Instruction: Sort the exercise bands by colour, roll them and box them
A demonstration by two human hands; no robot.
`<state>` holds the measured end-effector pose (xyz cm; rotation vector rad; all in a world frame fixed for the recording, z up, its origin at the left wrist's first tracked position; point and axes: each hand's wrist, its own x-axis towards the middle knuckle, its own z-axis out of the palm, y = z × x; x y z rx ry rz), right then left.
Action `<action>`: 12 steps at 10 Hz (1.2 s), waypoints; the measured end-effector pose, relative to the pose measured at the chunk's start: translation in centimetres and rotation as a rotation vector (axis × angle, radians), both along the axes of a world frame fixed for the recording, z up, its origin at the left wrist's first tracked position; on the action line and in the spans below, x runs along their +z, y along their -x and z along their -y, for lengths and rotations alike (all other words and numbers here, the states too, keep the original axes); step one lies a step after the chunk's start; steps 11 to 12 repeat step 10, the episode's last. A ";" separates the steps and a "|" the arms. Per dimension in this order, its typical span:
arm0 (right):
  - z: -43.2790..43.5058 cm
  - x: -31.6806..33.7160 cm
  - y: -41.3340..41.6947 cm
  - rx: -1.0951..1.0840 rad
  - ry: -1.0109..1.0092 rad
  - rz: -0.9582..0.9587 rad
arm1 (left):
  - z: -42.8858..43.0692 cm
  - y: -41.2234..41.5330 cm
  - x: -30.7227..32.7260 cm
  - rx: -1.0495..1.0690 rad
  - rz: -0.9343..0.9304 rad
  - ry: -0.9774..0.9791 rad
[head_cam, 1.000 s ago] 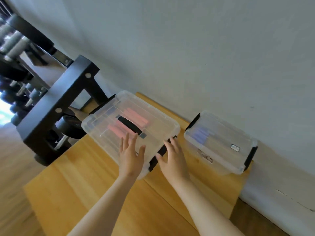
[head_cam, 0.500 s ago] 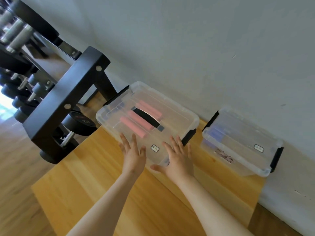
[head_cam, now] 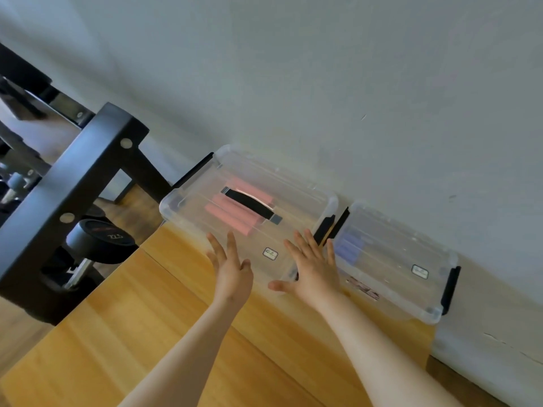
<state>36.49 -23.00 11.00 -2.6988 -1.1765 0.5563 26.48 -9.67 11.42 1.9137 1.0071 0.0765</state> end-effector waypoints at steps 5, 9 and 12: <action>1.8 -0.4 0.9 -0.067 -0.052 -0.009 | 1.0 0.6 -0.3 -0.030 0.011 -0.036; 1.4 2.1 0.4 -0.063 0.064 -0.007 | -0.4 0.3 0.9 -0.120 -0.215 -0.069; 2.4 2.5 1.2 -0.053 -0.105 -0.013 | 0.4 1.0 1.7 -0.118 -0.258 -0.135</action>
